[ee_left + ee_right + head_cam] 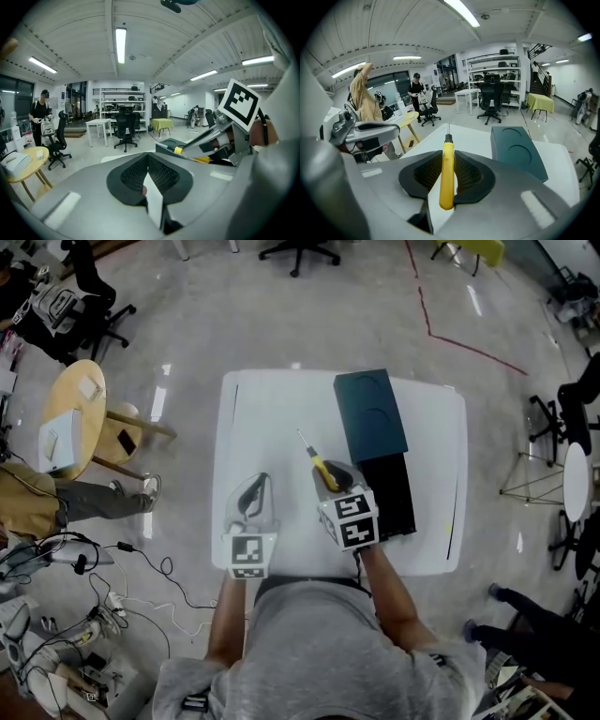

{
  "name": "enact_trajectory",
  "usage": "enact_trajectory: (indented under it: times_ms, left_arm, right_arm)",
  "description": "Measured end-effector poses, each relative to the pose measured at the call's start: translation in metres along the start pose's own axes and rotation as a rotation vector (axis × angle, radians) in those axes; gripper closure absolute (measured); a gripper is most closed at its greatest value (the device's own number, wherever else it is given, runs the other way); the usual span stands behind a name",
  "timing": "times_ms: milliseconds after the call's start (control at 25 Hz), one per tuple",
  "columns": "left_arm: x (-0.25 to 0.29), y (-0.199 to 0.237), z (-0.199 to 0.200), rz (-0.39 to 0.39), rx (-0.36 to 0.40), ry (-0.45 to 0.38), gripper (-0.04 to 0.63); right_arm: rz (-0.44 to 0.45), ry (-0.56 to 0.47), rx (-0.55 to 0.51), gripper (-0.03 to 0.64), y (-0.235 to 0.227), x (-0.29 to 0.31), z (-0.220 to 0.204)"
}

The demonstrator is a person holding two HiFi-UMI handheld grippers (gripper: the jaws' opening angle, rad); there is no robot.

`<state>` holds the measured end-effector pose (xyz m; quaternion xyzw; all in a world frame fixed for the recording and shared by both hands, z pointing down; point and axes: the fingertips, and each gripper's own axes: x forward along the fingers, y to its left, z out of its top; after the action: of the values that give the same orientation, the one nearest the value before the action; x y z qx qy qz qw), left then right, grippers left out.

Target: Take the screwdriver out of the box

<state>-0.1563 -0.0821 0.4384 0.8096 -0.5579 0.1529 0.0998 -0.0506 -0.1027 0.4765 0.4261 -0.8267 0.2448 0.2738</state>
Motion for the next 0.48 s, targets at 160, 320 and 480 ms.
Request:
enact_trajectory:
  times_ms: [160, 320, 480]
  left_arm:
    - [0.021, 0.011, -0.007, -0.001, -0.010, 0.016, 0.583]
    - [0.042, 0.023, -0.016, -0.005, -0.022, 0.040, 0.583]
    - [0.063, 0.036, -0.028, -0.008, -0.031, 0.072, 0.583]
  right_arm:
    - [0.014, 0.020, 0.008, 0.535, -0.005, 0.025, 0.005]
    - [0.028, 0.040, 0.014, 0.535, -0.009, 0.053, 0.009]
    - [0.042, 0.063, 0.014, 0.535, -0.013, 0.080, 0.013]
